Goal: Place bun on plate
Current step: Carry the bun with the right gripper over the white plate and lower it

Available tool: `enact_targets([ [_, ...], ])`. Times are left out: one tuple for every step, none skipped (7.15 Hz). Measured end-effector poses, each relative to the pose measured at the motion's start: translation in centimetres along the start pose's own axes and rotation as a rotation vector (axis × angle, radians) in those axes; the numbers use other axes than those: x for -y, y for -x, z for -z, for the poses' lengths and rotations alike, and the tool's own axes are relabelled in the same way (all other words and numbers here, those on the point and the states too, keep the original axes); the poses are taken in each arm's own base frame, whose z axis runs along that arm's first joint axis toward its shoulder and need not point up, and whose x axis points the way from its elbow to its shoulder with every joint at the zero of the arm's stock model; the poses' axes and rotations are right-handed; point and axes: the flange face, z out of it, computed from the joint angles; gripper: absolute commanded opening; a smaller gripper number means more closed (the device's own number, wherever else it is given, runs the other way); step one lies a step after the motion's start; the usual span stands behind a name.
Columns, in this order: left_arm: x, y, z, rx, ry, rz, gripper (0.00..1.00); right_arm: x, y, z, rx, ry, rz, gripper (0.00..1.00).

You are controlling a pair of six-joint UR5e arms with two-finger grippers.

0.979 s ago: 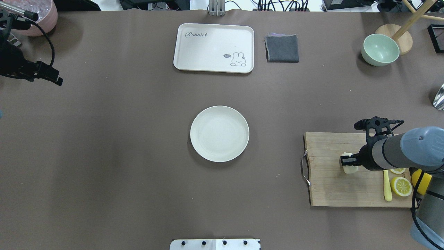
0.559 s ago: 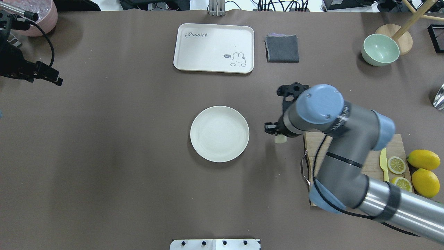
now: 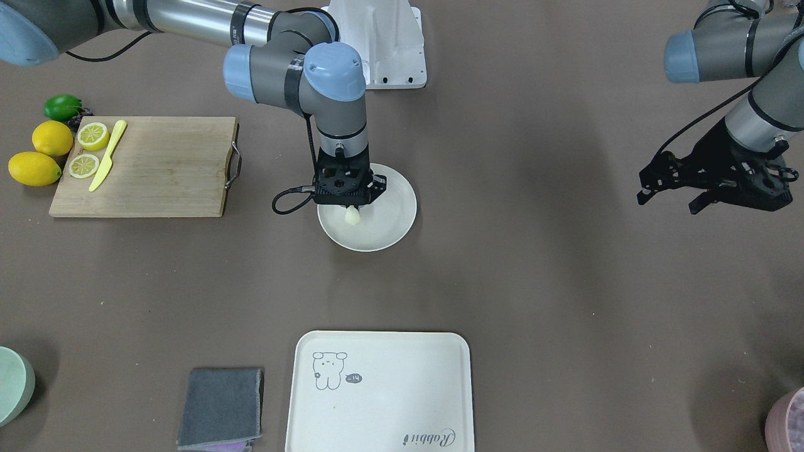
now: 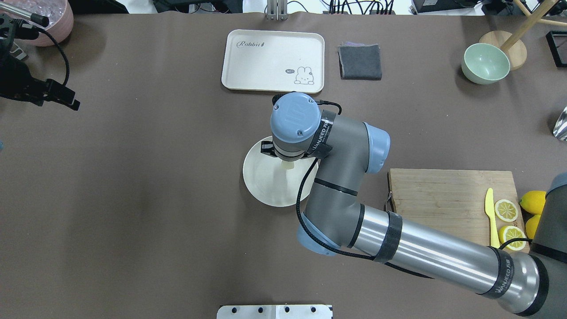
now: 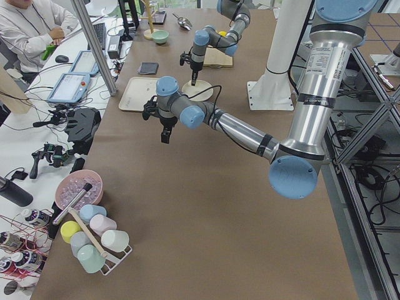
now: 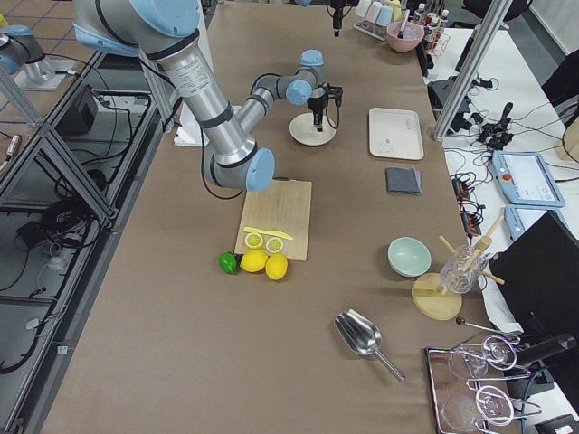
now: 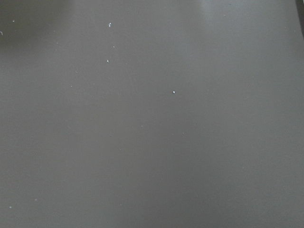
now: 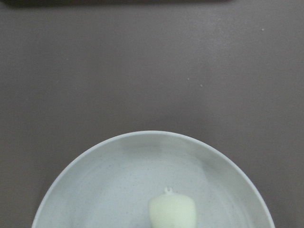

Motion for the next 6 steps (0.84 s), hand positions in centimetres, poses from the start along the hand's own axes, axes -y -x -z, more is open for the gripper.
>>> enact_targets([
  [0.0, 0.1, -0.1, 0.001, 0.003, 0.003, 0.98, -1.0, 0.6, -0.2, 0.000, -0.006, 0.010, 1.00],
  [0.0, 0.2, -0.2, 0.002, 0.004, 0.006, 0.98, -1.5, 1.0, -0.1, 0.003, -0.011, 0.016, 1.00],
  [0.0, 0.2, -0.2, 0.002, 0.005, 0.009, 0.98, -1.8, 1.2, 0.0, 0.007, -0.012, 0.019, 1.00],
  [0.0, 0.2, -0.3, 0.002, 0.005, 0.011, 0.98, -2.0, 1.3, 0.1, 0.010, -0.013, 0.021, 1.00],
  [0.1, 0.3, -0.2, 0.003, 0.004, 0.014, 0.98, -1.9, 1.3, 0.6, 0.016, -0.015, 0.024, 1.00],
  [0.2, 1.0, 0.2, 0.008, 0.004, 0.029, 0.98, -1.1, 1.0, 1.7, 0.030, -0.024, 0.023, 1.00],
])
